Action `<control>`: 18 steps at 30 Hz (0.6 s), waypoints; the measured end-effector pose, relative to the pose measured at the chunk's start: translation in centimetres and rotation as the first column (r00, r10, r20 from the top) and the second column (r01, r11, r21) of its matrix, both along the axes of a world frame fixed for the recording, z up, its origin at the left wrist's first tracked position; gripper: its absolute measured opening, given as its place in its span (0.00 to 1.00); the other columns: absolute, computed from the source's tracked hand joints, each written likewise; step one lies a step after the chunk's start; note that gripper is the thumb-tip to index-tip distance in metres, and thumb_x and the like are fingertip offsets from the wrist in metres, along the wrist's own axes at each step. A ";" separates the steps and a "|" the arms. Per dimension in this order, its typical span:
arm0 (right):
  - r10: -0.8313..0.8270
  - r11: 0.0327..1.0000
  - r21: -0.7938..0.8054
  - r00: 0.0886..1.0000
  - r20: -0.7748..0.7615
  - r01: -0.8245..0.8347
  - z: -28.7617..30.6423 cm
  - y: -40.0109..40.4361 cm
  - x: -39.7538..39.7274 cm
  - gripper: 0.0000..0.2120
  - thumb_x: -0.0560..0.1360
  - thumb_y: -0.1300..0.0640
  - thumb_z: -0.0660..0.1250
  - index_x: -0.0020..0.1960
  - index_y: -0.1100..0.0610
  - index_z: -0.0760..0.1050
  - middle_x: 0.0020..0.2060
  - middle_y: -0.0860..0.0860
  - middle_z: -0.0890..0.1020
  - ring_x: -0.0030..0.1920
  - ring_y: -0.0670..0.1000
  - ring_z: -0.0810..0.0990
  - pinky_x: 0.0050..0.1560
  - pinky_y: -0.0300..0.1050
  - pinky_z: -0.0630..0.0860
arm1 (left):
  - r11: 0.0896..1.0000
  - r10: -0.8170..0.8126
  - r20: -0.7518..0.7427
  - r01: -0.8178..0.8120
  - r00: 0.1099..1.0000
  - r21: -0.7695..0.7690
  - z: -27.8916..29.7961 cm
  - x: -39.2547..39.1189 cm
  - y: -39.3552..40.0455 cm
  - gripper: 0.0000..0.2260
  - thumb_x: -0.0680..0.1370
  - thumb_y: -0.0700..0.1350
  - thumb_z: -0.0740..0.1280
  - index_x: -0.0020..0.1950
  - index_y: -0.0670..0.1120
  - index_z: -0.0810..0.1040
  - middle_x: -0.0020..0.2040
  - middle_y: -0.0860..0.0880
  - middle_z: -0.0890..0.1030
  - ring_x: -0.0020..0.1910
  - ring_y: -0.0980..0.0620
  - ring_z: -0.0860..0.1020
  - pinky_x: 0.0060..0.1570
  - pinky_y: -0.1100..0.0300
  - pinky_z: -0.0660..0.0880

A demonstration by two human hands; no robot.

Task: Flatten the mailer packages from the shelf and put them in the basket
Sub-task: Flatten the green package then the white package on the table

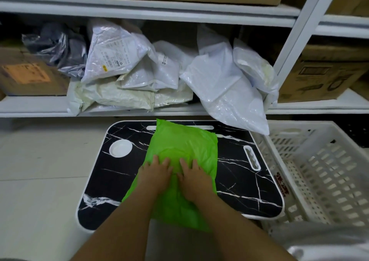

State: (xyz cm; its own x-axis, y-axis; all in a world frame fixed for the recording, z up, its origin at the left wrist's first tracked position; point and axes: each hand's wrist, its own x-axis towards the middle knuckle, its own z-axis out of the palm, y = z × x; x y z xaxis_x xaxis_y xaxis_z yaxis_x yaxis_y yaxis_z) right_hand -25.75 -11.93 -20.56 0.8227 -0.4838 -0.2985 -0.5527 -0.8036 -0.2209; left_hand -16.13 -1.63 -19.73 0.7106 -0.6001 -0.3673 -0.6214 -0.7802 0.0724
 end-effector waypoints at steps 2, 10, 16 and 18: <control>0.003 0.992 -0.127 0.992 0.123 0.013 1.6 -0.9 0.5 0.17 0.82 0.50 0.54 0.67 0.56 0.68 0.62 0.60 0.74 0.59 0.59 0.76 0.54 0.52 0.73 | 0.997 0.048 0.073 -0.043 0.996 -0.071 1.6 -0.1 -1.0 0.21 0.82 0.57 0.46 0.69 0.50 0.67 0.69 0.44 0.68 0.69 0.42 0.66 0.68 0.44 0.62; -0.098 0.911 -0.264 0.788 0.608 0.318 9.5 -7.2 2.2 0.06 0.75 0.60 0.66 0.40 0.60 0.76 0.35 0.56 0.79 0.32 0.59 0.79 0.29 0.44 0.65 | 0.910 0.057 0.316 0.081 0.947 -0.408 8.6 1.8 -7.7 0.15 0.82 0.50 0.54 0.63 0.43 0.71 0.59 0.43 0.74 0.58 0.44 0.73 0.55 0.51 0.70; -0.229 0.866 -0.181 0.691 0.686 0.466 14.5 -14.8 2.2 0.11 0.82 0.57 0.56 0.52 0.60 0.75 0.47 0.56 0.78 0.45 0.59 0.78 0.37 0.46 0.64 | 0.815 -0.057 0.386 0.266 0.921 -0.515 14.6 1.7 -15.6 0.14 0.82 0.46 0.53 0.62 0.41 0.70 0.57 0.41 0.75 0.54 0.42 0.74 0.51 0.50 0.71; -0.287 0.856 -0.122 0.657 0.697 0.503 15.3 -15.6 2.0 0.12 0.82 0.56 0.54 0.54 0.60 0.74 0.51 0.56 0.77 0.49 0.58 0.78 0.39 0.47 0.66 | 0.818 -0.056 0.407 0.276 0.912 -0.504 15.5 1.7 -16.8 0.14 0.83 0.46 0.53 0.64 0.41 0.69 0.58 0.41 0.74 0.55 0.42 0.73 0.52 0.50 0.70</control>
State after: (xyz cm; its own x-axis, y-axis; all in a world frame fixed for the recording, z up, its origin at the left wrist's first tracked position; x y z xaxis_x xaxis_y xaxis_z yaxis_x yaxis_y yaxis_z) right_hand -23.74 -27.57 -5.27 0.4648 -0.7786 0.4216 -0.6435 -0.6241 -0.4431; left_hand -14.40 -18.43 -4.23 0.5944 -0.7411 0.3123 -0.8036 -0.5621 0.1956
